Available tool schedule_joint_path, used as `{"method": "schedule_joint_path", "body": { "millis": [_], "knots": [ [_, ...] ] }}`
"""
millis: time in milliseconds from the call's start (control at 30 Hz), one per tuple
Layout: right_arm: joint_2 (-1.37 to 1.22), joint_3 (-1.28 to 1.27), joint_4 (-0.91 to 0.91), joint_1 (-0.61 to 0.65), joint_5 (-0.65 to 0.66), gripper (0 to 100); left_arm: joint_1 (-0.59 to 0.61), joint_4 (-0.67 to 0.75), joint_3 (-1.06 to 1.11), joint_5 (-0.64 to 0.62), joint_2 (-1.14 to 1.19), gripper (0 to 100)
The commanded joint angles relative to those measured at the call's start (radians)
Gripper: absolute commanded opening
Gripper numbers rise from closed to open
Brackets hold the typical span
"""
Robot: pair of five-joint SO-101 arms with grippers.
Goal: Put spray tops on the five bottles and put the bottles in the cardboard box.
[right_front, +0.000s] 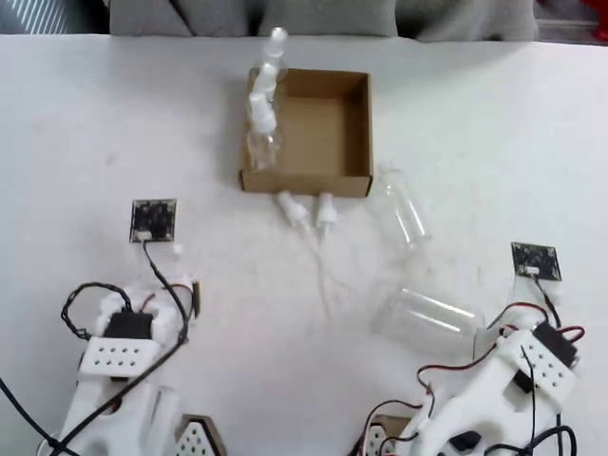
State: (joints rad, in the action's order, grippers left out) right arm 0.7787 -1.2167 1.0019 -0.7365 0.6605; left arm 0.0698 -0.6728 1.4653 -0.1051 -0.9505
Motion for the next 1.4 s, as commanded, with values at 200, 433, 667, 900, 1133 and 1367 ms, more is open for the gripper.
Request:
{"method": "schedule_joint_path", "body": {
  "millis": [200, 433, 667, 900, 1133, 1367],
  "knots": [
    [0.025, -0.018, -0.163, 0.071, -0.164, 1.8, 0.005, 0.021, -0.002, 0.006, -0.036, 2],
    [0.025, -0.037, -0.285, 0.116, -0.166, 1.8, 0.005, 0.021, -0.002, 0.006, -0.036, 2],
    [0.025, -0.035, -0.302, 0.194, -0.167, 1.7, 0.005, 0.021, -0.002, 0.006, -0.036, 2],
    [0.025, -0.035, -0.326, 0.194, -0.276, 1.6, 0.005, 0.021, -0.002, 0.006, -0.036, 2],
    [0.024, -0.043, -0.341, 0.193, -0.322, 1.6, 0.005, 0.021, -0.002, 0.006, -0.036, 2],
    [0.036, -0.048, -0.249, 0.071, -0.316, 1.6, 0.005, 0.021, -0.002, 0.006, -0.036, 2]
  ]
}}
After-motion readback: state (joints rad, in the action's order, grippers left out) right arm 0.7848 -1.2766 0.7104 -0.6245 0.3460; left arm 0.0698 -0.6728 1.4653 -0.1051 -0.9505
